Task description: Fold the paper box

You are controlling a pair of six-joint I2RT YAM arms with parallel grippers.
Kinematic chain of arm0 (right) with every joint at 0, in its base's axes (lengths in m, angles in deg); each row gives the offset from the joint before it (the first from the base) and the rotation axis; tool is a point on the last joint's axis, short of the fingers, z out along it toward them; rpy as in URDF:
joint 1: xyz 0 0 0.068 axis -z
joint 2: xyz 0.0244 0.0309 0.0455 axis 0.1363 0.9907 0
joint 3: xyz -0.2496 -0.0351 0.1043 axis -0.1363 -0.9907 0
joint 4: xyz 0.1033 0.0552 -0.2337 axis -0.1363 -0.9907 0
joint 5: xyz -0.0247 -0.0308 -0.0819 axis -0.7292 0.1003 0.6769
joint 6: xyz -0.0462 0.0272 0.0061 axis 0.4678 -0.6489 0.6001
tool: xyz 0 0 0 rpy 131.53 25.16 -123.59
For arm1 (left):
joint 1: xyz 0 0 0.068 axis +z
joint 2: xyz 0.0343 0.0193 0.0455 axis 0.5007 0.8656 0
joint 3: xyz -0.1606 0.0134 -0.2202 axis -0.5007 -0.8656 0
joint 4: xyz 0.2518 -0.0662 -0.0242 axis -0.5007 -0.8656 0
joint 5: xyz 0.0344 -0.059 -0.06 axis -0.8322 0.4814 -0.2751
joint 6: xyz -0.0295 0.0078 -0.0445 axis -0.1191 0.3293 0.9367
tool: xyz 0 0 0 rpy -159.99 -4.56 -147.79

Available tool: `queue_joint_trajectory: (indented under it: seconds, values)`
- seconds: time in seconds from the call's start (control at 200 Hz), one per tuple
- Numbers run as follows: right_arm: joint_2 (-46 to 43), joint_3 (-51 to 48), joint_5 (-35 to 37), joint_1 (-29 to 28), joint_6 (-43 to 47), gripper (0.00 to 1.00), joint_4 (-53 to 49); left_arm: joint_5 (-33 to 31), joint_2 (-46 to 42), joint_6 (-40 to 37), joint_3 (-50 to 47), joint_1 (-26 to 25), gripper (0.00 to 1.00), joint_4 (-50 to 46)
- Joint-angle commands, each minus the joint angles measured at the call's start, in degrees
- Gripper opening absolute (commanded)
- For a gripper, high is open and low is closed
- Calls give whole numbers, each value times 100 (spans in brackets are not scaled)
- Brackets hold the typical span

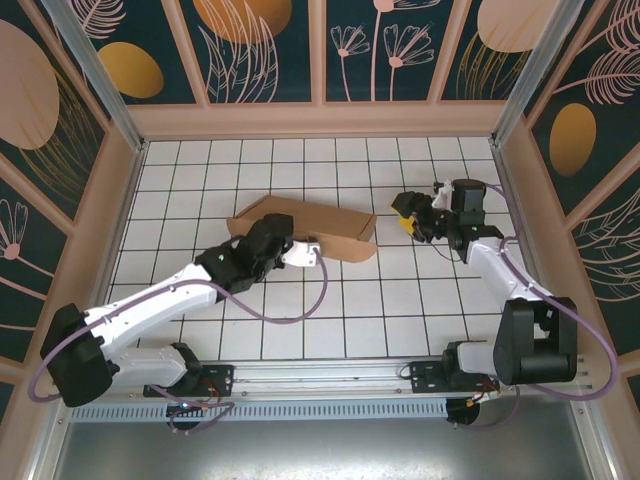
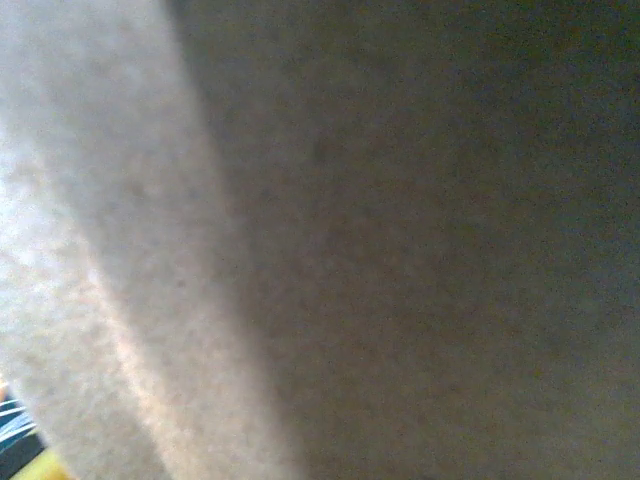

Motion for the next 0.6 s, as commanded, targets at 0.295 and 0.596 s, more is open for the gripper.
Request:
queue_joint_trajectory:
  seconds: [0.295, 0.596]
  values:
    - [2079, 919, -310, -592, 1205, 58, -481, 1753, 1815, 2382, 2944, -163, 50, -4323]
    - [3101, 1269, -781, -1148, 1299, 57, -373, 2127, 2760, 2728, 3607, -166, 55, -4707]
